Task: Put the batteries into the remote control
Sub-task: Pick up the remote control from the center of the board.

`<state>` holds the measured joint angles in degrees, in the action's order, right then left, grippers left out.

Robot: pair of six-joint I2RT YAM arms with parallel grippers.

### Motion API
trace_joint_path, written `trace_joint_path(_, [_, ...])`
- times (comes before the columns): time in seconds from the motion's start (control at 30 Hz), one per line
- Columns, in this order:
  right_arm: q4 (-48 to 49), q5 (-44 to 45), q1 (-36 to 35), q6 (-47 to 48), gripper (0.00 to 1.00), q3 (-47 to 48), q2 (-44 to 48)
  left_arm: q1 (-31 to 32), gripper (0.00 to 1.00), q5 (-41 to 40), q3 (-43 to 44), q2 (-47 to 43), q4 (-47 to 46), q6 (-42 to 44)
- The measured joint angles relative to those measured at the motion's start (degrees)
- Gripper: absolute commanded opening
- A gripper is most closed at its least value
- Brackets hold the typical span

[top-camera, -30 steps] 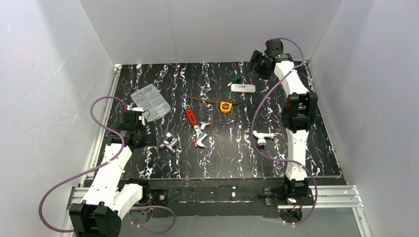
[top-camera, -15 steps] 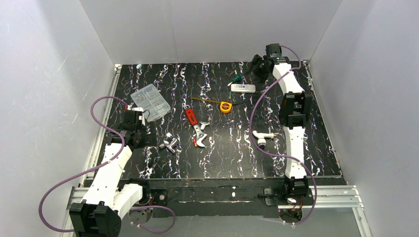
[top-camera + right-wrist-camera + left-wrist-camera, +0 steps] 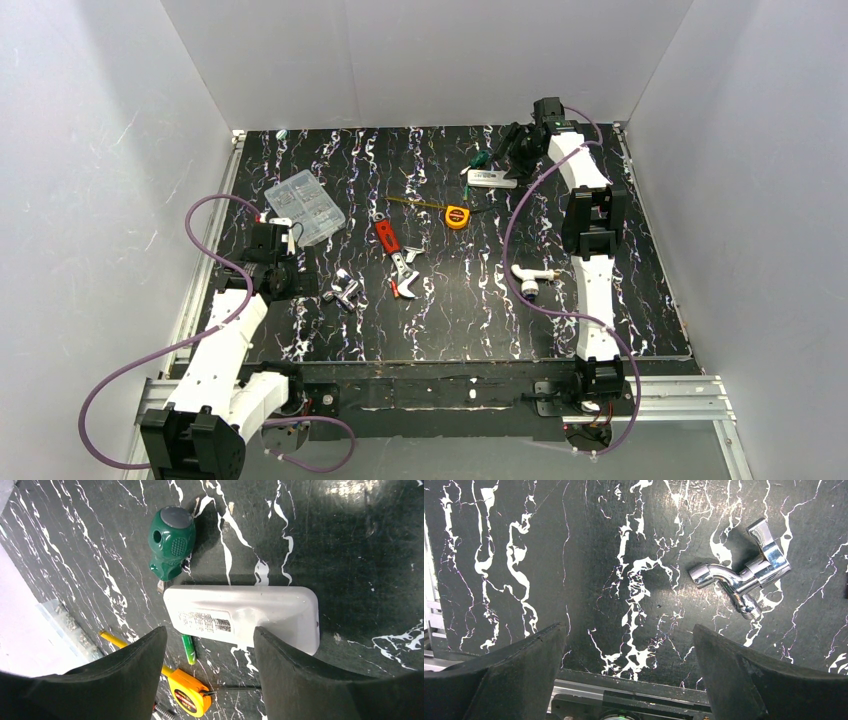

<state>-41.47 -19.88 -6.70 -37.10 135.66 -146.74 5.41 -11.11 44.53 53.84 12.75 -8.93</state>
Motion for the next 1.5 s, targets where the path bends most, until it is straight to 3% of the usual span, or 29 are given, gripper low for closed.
trace_joint_path(0.33, [-3.02,-0.24,-0.04,3.98,0.70,0.44,0.07,0.00,1.00,0.00,0.00,0.33,0.02,0.39])
trace_joint_path(0.47, [-4.96,0.02,0.00,7.32,0.69,-7.56,4.02,0.00,1.00,0.02,0.00,0.61,0.04,0.42])
trace_joint_path(0.57, [-1.03,-0.74,0.22,6.93,0.68,-9.92,7.80,0.00,0.99,0.02,0.00,0.85,0.04,0.42])
trace_joint_path(0.9, [7.48,0.00,0.48,-1.64,0.66,-1.09,7.56,0.00,0.99,0.04,0.00,1.16,0.04,0.61])
trace_joint_path(1.17, [11.61,-0.39,2.89,-15.34,0.67,-2.91,1.16,0.00,1.00,0.02,0.00,1.25,0.04,0.66])
trace_joint_path(1.5, [7.10,3.08,3.32,-21.66,0.67,-0.81,-0.74,0.00,1.00,0.00,0.00,1.55,0.04,0.87])
